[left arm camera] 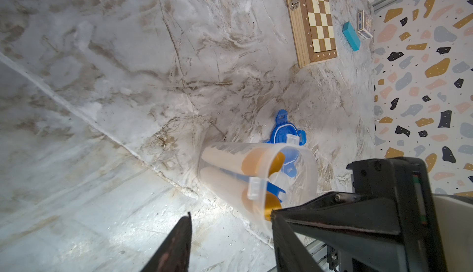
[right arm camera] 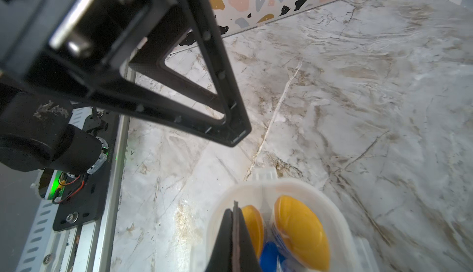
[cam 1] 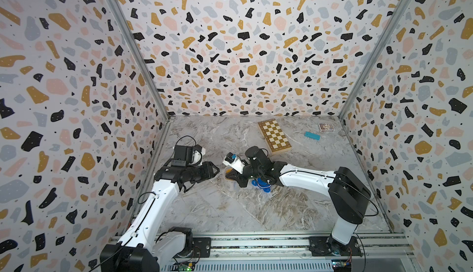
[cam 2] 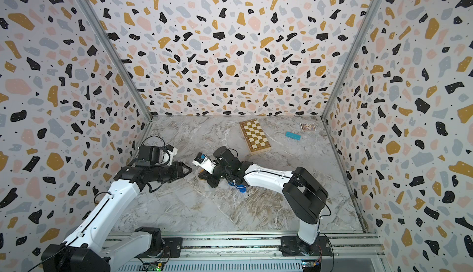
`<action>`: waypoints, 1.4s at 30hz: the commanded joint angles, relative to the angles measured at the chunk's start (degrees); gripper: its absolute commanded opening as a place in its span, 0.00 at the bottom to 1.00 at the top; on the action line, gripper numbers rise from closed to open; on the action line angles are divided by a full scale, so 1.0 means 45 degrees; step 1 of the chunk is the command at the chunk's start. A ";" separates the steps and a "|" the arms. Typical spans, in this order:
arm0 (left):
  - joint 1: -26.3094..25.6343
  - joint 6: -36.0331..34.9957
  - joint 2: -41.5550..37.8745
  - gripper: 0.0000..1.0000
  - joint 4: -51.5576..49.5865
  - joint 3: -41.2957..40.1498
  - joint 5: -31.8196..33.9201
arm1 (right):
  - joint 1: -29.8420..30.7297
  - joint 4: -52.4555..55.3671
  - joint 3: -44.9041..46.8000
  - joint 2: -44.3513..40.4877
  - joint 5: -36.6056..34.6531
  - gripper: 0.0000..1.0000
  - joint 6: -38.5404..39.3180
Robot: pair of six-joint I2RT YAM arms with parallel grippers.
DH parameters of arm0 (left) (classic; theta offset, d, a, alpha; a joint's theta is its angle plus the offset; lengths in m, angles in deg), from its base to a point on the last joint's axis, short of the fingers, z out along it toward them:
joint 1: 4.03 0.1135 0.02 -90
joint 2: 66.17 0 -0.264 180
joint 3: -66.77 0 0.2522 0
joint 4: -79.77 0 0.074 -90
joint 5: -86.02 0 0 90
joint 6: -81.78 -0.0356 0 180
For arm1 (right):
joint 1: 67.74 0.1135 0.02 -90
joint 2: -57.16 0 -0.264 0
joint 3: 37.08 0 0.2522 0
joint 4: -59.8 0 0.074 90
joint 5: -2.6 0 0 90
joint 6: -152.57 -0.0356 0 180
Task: Pack away toiletry kits
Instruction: Adjust the toiletry item in the container, then pick up the lid from the center of the board.
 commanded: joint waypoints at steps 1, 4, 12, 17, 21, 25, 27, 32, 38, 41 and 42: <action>0.0025 -0.0102 0.0018 0.52 0.0161 0.0174 -0.0025 | 0.0100 0.0339 -0.1460 -0.0615 -0.0301 0.08 0.0038; 0.0020 -0.0131 -0.0033 0.52 0.0091 0.0365 0.0056 | 0.0147 0.0589 -0.2099 -0.0910 -0.0771 0.20 -0.0238; -0.2914 -0.0760 -0.0297 0.53 -0.0986 0.2356 0.3347 | -0.1039 0.2263 -0.0076 -0.3793 -0.4662 0.37 -0.4229; -0.5100 -0.0291 0.1017 0.53 -0.1472 0.4568 0.3875 | -0.3567 0.4336 0.1988 -0.5637 -0.4055 0.41 -0.5552; -0.6175 0.0377 0.1996 0.53 -0.0915 0.4927 0.3543 | -0.5778 0.5797 0.3010 -0.5333 -0.2712 0.44 -0.5263; -0.7047 0.1034 0.3142 0.52 0.0013 0.5046 0.2445 | -0.6507 0.5010 0.3984 -0.4336 -0.0616 0.48 -0.4961; -0.7671 0.1226 0.3964 0.50 -0.0059 0.5626 0.2484 | -0.6638 0.4787 0.4218 -0.3904 -0.0200 0.48 -0.4941; -0.8881 0.2443 0.5756 0.47 0.0465 0.6351 0.2588 | -0.7490 0.4006 0.4832 -0.3632 0.0634 0.45 -0.5472; -0.9316 0.3965 0.7453 0.41 0.0944 0.6402 0.3373 | -0.8300 0.3527 0.5139 -0.2828 0.2325 0.39 -0.5491; -0.9341 0.4309 0.8203 0.40 0.1111 0.6377 0.3504 | -0.8351 0.3239 0.5259 -0.2342 0.2945 0.39 -0.5566; -0.9374 0.4315 0.8490 0.38 0.1160 0.6452 0.3497 | -0.8346 0.3133 0.5277 -0.2180 0.3148 0.39 -0.5629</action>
